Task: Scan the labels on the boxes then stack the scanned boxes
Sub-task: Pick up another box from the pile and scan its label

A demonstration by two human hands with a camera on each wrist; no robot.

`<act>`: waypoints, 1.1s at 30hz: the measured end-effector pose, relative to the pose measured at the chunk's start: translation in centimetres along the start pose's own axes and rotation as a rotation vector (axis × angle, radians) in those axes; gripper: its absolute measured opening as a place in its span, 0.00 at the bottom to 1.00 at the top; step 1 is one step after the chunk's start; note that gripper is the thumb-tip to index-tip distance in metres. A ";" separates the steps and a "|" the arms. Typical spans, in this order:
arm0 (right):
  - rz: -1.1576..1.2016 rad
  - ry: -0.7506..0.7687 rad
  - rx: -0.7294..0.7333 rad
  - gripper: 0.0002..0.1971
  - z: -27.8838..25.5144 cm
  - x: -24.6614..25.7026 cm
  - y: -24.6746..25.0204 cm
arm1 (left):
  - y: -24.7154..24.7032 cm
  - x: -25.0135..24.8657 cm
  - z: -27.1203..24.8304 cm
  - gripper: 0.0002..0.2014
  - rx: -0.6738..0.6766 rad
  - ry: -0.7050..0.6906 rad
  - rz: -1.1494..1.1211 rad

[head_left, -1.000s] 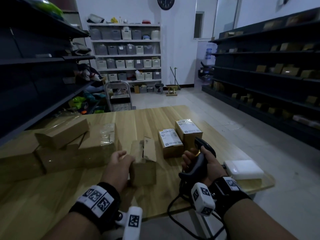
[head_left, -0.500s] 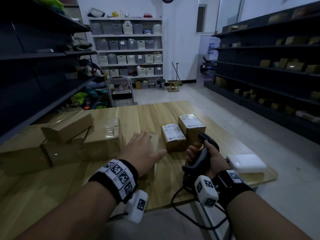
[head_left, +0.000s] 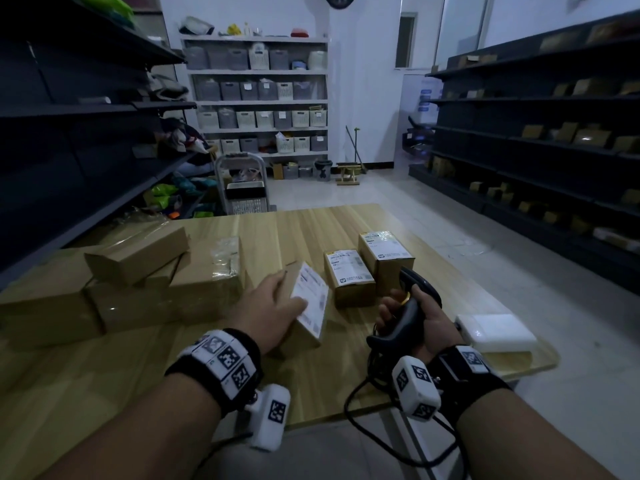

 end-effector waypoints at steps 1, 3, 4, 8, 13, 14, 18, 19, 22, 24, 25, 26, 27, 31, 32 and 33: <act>-0.002 0.001 0.001 0.20 0.0 0.0 0.0 | 0.0 0.6 -0.1 0.38 -0.031 0.027 -0.225; -0.002 0.002 0.002 0.20 0.1 0.0 0.1 | -0.6 1.7 -0.4 0.28 -0.024 0.106 -0.592; -0.001 0.003 0.001 0.20 0.1 0.0 0.1 | -0.9 2.3 -0.3 0.27 -0.016 0.143 -0.706; 0.006 -0.011 0.004 0.19 -0.2 0.0 -0.2 | -3.0 5.3 0.9 0.26 0.010 0.286 -1.034; -0.018 -0.017 -0.013 0.18 -1.0 0.2 -0.7 | -4.3 6.6 1.7 0.20 -0.031 0.313 -1.150; -0.024 -0.017 -0.023 0.18 -1.1 0.2 -0.7 | -4.4 6.8 1.9 0.19 -0.035 0.319 -1.184; -0.042 0.002 -0.068 0.19 -1.0 0.2 -0.4 | -4.0 6.9 1.7 0.19 -0.026 0.330 -1.304; -0.036 0.004 -0.077 0.19 -0.8 0.1 -0.3 | -3.8 6.9 1.6 0.20 -0.023 0.325 -1.312; -0.033 0.019 -0.116 0.19 -0.7 0.1 -0.2 | -3.8 7.5 1.5 0.20 0.011 0.327 -1.270; -0.032 0.034 -0.133 0.19 -0.7 0.1 -0.1 | -3.9 7.8 1.5 0.20 0.029 0.314 -1.231; -0.031 0.041 -0.128 0.19 -0.6 0.1 0.0 | -3.9 7.7 1.5 0.20 0.041 0.305 -1.223; -0.031 0.049 -0.119 0.20 -0.6 0.0 0.0 | -3.9 7.7 1.4 0.20 0.049 0.300 -1.218; -0.029 0.057 -0.113 0.21 -0.5 0.0 0.1 | -4.0 7.5 1.4 0.20 0.057 0.295 -1.223; -0.045 0.075 -0.137 0.18 -0.8 -0.2 0.0 | -4.1 7.1 1.4 0.17 0.094 0.310 -1.280; -0.063 0.074 -0.146 0.17 -1.1 -0.2 -0.2 | -4.1 6.9 1.4 0.18 0.106 0.310 -1.288; -0.088 0.072 -0.150 0.16 -1.4 -0.3 -0.6 | -4.0 6.9 1.3 0.20 0.119 0.312 -1.290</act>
Point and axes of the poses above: each hand's wrist, its own z-axis towards the middle knuckle, its own y-axis out of the back of the hand, x = y × z, the point moved 8 cm from there along z, towards the middle knuckle, and after that the axes turned 8 degrees about -x, right-handed, at the moved point
